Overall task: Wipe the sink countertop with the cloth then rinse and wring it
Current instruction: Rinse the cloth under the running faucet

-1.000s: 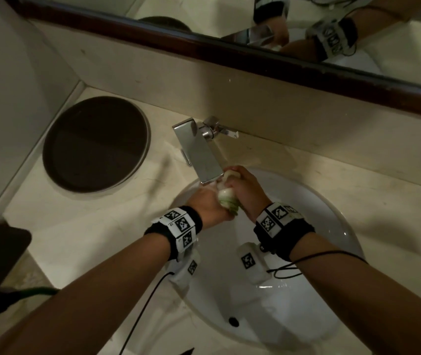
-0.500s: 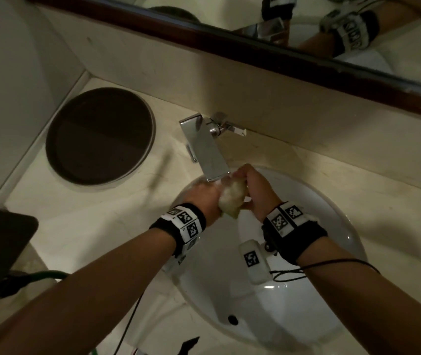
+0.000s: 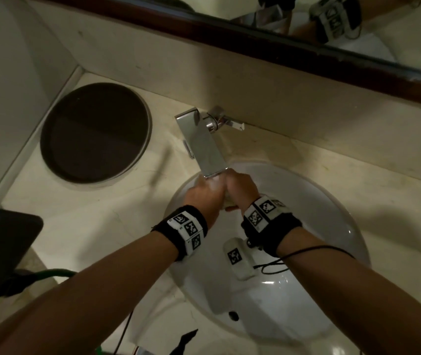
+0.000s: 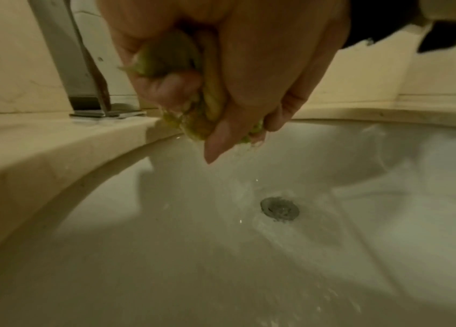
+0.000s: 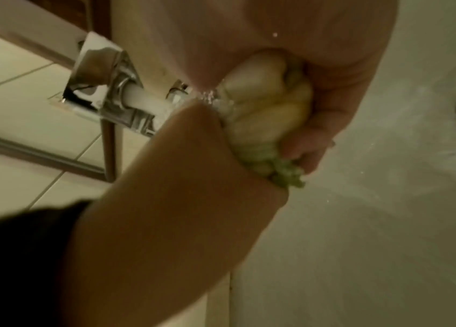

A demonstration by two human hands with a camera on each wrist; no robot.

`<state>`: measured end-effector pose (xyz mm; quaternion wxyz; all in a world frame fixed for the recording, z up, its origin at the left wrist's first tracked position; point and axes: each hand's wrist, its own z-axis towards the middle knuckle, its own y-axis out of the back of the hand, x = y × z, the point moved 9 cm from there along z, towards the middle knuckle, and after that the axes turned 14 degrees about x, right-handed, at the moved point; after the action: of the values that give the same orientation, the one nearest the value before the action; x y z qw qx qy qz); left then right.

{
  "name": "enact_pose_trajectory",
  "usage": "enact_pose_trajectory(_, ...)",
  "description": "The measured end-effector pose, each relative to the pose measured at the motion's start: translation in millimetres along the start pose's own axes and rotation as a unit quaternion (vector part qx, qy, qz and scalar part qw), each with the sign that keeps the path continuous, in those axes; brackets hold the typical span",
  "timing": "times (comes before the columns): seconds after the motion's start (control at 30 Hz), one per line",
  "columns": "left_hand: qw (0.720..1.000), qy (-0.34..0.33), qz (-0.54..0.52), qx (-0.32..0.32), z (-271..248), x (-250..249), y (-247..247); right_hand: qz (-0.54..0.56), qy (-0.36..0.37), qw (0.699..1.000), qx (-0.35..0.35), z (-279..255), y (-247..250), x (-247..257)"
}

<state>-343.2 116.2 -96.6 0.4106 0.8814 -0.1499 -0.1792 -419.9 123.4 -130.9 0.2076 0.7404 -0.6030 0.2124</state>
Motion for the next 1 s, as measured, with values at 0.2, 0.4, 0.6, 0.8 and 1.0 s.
enact_pose_trajectory(0.2,1.0,-0.012,-0.007,0.008,17,7,12,-0.217,0.033,0.966,-0.139,0,20,26)
enact_pose_trajectory(0.4,0.989,-0.084,-0.079,0.095,24,0,2,-0.3,0.087,0.944,-0.105,-12,17,34)
enact_pose_trajectory(0.6,0.921,-0.091,-0.355,0.134,0,12,3,-0.392,0.146,0.905,-0.084,-17,-12,42)
enact_pose_trajectory(0.8,0.901,-0.067,-0.388,0.181,-1,25,-7,-0.418,0.206,0.883,-0.052,-20,-12,44)
enact_pose_trajectory(1.0,0.935,-0.04,-0.331,0.12,6,33,10,-0.193,0.18,0.963,-0.051,-29,10,43)
